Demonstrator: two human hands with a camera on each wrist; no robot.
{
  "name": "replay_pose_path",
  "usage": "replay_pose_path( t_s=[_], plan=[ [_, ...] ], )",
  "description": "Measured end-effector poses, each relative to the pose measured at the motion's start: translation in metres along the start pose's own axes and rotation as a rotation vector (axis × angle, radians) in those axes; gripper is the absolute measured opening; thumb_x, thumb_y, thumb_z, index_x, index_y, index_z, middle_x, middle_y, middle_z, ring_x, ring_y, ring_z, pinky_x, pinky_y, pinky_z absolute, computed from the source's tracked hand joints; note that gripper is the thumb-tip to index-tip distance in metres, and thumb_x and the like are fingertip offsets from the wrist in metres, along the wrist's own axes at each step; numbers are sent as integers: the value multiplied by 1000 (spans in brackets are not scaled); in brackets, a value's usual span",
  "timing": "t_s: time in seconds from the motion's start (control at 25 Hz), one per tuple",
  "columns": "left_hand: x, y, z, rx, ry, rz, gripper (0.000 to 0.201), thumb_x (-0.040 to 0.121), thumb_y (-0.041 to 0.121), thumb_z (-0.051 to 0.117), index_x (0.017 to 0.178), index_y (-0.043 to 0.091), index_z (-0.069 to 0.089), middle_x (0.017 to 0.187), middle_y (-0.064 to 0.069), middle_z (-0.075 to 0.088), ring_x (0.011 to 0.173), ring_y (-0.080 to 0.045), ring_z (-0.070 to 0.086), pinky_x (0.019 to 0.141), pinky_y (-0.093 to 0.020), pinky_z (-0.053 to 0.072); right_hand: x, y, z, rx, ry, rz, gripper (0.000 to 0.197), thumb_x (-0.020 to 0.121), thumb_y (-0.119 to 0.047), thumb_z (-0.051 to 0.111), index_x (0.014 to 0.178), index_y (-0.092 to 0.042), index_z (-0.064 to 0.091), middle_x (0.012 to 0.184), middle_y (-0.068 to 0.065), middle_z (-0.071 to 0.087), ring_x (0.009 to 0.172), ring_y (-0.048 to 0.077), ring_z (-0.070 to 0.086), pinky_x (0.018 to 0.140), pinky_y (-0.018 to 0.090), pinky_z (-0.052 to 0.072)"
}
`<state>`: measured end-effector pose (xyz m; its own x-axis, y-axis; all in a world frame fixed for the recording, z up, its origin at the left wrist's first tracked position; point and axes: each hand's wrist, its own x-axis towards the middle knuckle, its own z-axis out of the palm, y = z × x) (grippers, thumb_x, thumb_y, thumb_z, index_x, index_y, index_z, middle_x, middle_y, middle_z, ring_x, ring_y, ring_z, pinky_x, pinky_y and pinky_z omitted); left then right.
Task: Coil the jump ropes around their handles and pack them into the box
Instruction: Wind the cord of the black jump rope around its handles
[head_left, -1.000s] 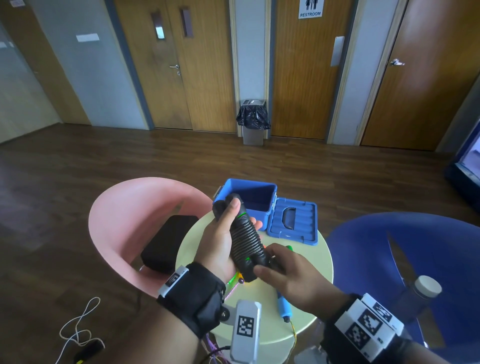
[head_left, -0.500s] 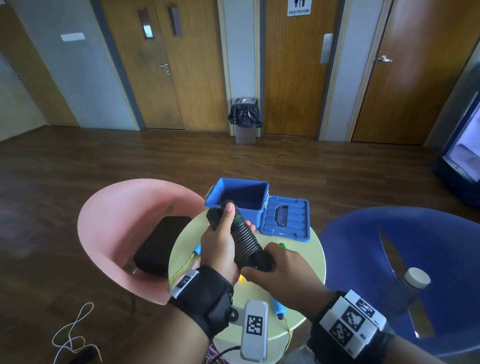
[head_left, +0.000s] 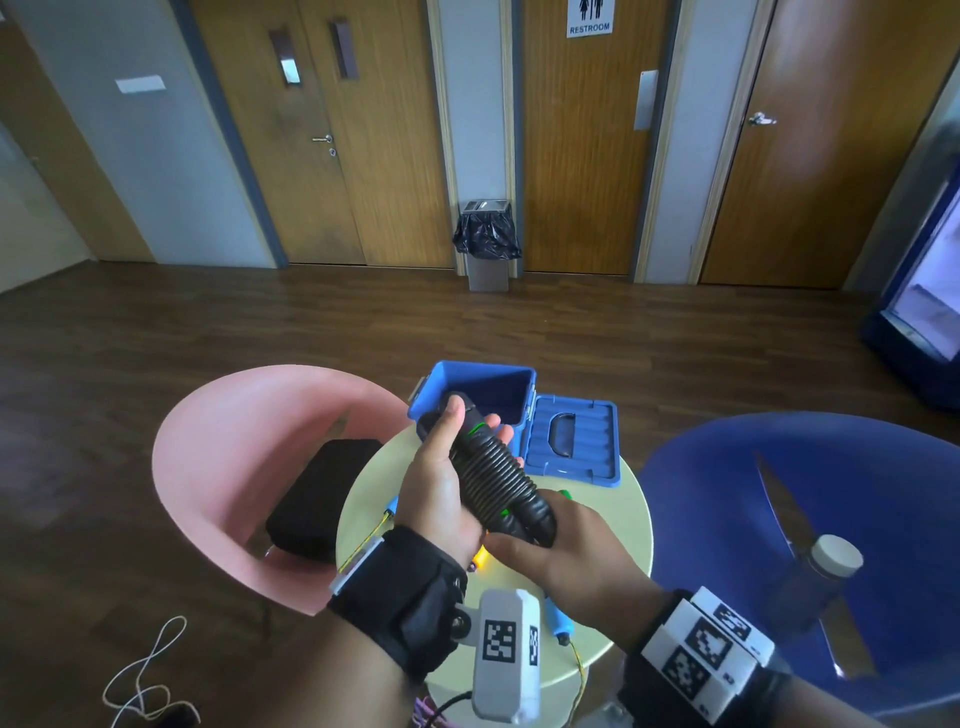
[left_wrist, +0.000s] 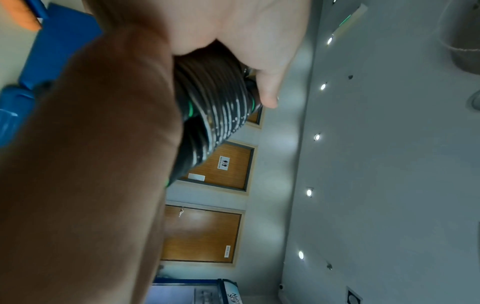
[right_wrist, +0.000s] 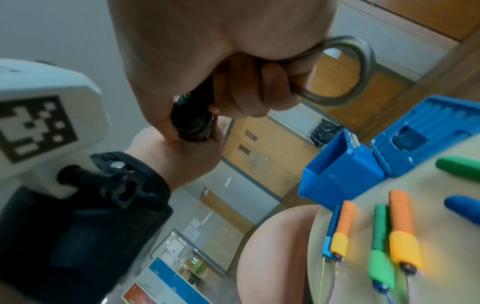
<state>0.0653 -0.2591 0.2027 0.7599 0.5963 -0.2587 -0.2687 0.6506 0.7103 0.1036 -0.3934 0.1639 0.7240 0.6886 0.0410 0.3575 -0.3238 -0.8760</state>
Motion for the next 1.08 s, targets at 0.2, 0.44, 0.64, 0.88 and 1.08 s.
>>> replay_pose_path(
  t_s=[0.2,0.44,0.64,0.88,1.08],
  plan=[
    [15,-15,-12,96,183,35,55,80,44,77,113,2,65,84,-10,73,78,-24,75,79,-51,58,-2,4,13,-210,39,25,38,78,-62,66,87,-27,55,70,-9,57,63,6,51,58,22,40],
    [18,-19,-14,205,229,100,37,90,39,70,101,5,63,79,-10,76,77,-29,75,78,-47,58,2,1,11,-452,-26,60,48,81,-72,52,99,-27,53,76,-12,56,72,13,56,64,30,46],
    [21,-20,-15,105,191,-49,42,88,42,70,106,4,63,87,-14,73,83,-26,74,80,-40,58,4,-3,1,-367,-101,52,37,84,-60,60,90,-24,55,77,-8,57,68,11,54,64,29,44],
    [4,-19,-12,88,-148,-173,30,80,20,74,107,12,63,106,-12,70,106,-32,69,97,-47,49,14,9,-9,185,-162,65,29,82,-39,74,84,-14,60,66,-8,50,61,9,42,61,28,37],
    [16,-27,-15,131,-7,-35,9,91,15,66,96,9,61,82,-8,66,80,-27,70,91,-52,50,10,10,4,521,-227,300,25,93,-30,68,87,-9,55,63,2,44,51,15,42,48,23,37]
  ],
)
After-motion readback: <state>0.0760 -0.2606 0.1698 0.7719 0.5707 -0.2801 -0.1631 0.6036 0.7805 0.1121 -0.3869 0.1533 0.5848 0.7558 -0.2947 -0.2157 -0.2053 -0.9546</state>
